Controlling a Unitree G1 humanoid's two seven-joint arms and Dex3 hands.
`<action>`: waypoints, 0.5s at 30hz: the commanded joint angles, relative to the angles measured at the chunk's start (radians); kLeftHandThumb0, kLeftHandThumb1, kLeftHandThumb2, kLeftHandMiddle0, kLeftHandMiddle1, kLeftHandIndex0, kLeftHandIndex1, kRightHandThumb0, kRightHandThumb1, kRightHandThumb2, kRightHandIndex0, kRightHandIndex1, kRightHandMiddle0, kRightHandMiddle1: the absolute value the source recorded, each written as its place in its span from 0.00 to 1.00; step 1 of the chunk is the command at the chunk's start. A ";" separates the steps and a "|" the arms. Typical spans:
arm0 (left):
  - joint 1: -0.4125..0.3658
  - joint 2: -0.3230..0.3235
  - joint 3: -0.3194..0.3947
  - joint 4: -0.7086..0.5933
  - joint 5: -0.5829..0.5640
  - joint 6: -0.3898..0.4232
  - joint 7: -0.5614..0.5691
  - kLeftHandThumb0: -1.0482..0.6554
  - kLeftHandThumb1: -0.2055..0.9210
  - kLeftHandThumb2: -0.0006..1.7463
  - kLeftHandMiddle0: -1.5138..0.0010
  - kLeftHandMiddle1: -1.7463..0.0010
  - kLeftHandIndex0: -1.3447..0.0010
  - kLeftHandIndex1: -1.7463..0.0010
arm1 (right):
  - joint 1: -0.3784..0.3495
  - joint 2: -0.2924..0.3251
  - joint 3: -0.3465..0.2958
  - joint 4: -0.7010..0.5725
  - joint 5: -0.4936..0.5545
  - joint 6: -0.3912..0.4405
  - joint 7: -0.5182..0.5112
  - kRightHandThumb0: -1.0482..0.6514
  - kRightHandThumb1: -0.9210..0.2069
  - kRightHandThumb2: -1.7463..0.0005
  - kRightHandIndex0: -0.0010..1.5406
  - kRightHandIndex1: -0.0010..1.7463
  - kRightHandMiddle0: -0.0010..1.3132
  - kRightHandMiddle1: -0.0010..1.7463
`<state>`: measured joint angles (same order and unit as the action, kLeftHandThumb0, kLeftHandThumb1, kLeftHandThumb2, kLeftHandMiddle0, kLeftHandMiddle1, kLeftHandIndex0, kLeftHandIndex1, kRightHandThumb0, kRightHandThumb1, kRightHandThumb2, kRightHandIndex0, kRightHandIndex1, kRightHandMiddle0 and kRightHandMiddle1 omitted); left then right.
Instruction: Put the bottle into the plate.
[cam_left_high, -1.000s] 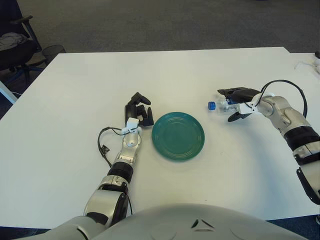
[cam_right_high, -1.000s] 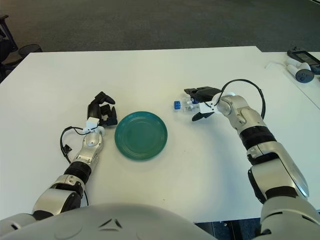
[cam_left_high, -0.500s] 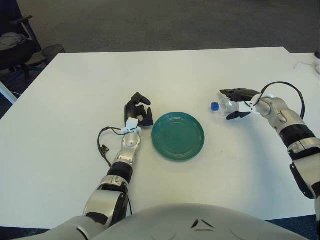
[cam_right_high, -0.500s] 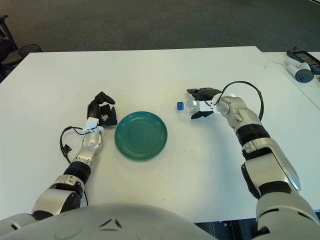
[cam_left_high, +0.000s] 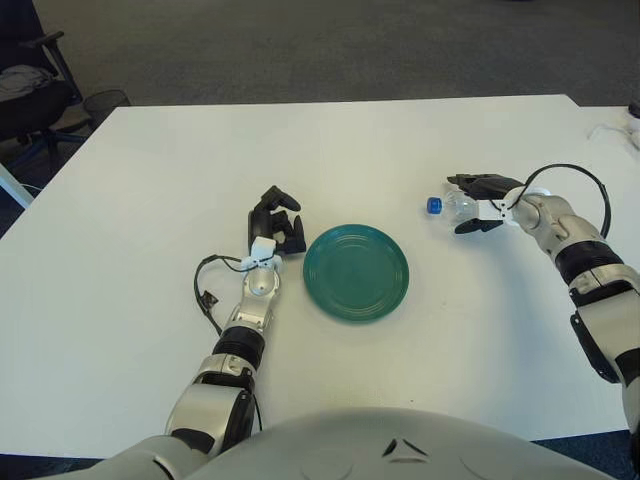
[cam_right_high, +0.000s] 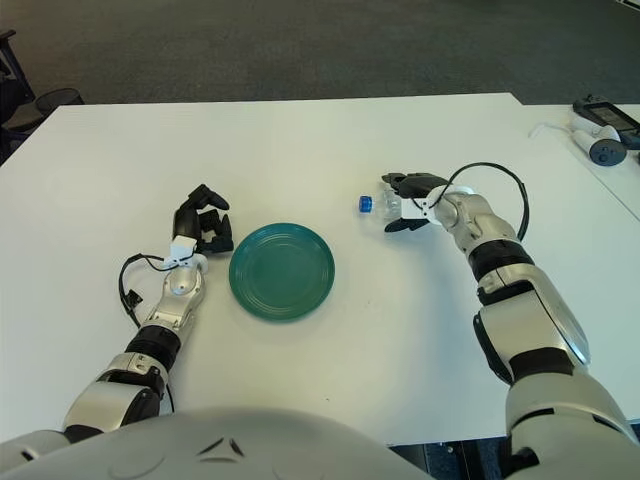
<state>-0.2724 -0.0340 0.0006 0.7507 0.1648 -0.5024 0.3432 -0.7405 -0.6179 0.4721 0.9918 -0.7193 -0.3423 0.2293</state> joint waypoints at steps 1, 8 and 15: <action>0.054 0.012 0.003 0.034 0.001 0.047 -0.008 0.29 0.29 0.89 0.13 0.00 0.43 0.00 | 0.018 0.023 0.033 0.037 -0.010 -0.001 0.041 0.02 0.01 0.92 0.02 0.27 0.00 0.48; 0.053 0.013 0.004 0.037 0.006 0.040 0.003 0.29 0.29 0.89 0.13 0.00 0.43 0.00 | 0.010 0.057 0.035 0.046 0.006 0.072 0.052 0.17 0.28 0.73 0.30 0.93 0.17 0.95; 0.054 0.014 0.003 0.029 0.010 0.053 0.010 0.29 0.28 0.90 0.13 0.00 0.42 0.00 | 0.071 0.117 -0.009 0.015 0.028 0.128 -0.160 0.47 0.58 0.34 0.61 1.00 0.59 1.00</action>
<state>-0.2701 -0.0348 -0.0008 0.7447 0.1662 -0.4988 0.3448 -0.7412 -0.5449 0.4604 0.9986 -0.7058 -0.2280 0.0998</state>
